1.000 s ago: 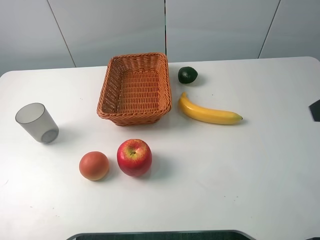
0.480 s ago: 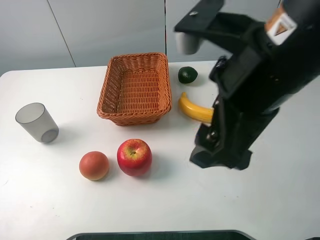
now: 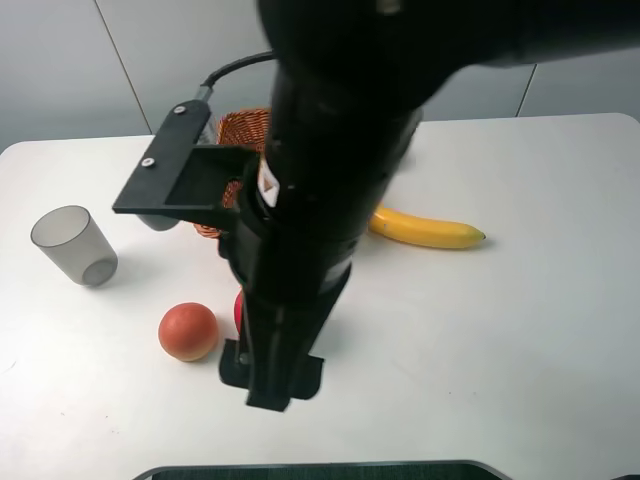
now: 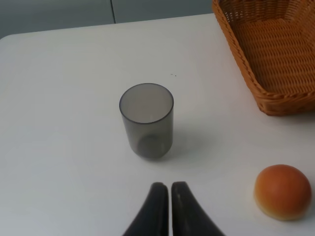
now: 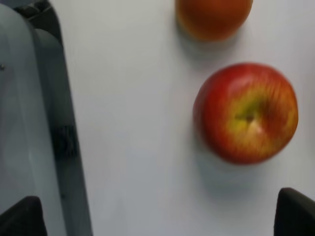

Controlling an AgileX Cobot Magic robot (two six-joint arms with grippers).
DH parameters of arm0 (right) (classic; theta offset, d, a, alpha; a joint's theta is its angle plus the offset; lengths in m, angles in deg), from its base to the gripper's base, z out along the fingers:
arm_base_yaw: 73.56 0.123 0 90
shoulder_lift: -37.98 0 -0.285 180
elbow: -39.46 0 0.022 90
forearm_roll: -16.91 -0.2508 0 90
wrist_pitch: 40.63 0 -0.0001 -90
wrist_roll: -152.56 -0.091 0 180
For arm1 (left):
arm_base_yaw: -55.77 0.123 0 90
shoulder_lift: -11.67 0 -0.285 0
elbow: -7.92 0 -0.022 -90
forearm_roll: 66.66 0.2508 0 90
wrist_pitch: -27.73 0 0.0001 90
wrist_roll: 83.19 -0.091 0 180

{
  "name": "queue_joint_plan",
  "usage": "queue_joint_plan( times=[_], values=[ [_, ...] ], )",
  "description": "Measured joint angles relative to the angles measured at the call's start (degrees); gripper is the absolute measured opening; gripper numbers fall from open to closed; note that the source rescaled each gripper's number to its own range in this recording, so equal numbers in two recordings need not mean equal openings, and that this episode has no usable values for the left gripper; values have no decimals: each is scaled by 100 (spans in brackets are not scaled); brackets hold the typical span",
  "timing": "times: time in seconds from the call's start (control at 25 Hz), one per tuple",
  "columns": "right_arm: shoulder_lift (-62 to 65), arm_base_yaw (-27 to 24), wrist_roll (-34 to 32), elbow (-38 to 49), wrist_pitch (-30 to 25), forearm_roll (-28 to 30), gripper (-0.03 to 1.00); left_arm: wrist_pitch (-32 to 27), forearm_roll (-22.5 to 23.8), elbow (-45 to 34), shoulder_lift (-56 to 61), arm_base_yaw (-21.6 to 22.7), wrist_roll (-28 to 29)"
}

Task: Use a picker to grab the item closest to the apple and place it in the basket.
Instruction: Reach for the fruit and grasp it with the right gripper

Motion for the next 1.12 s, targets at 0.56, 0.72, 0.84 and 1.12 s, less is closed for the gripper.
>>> queue_joint_plan(
  times=[0.56,0.72,0.84,1.12],
  values=[
    [-2046,43,222,-2143,68,-28,100,0,0,0,0,0,0],
    [-2508,43,230,-2464,92,-138,100,0,0,0,0,0,0],
    [-2701,43,230,-2545,225,-202,100,0,0,0,0,0,0],
    [-2917,43,230,-2567,491,-224,100,0,0,0,0,0,0]
  ],
)
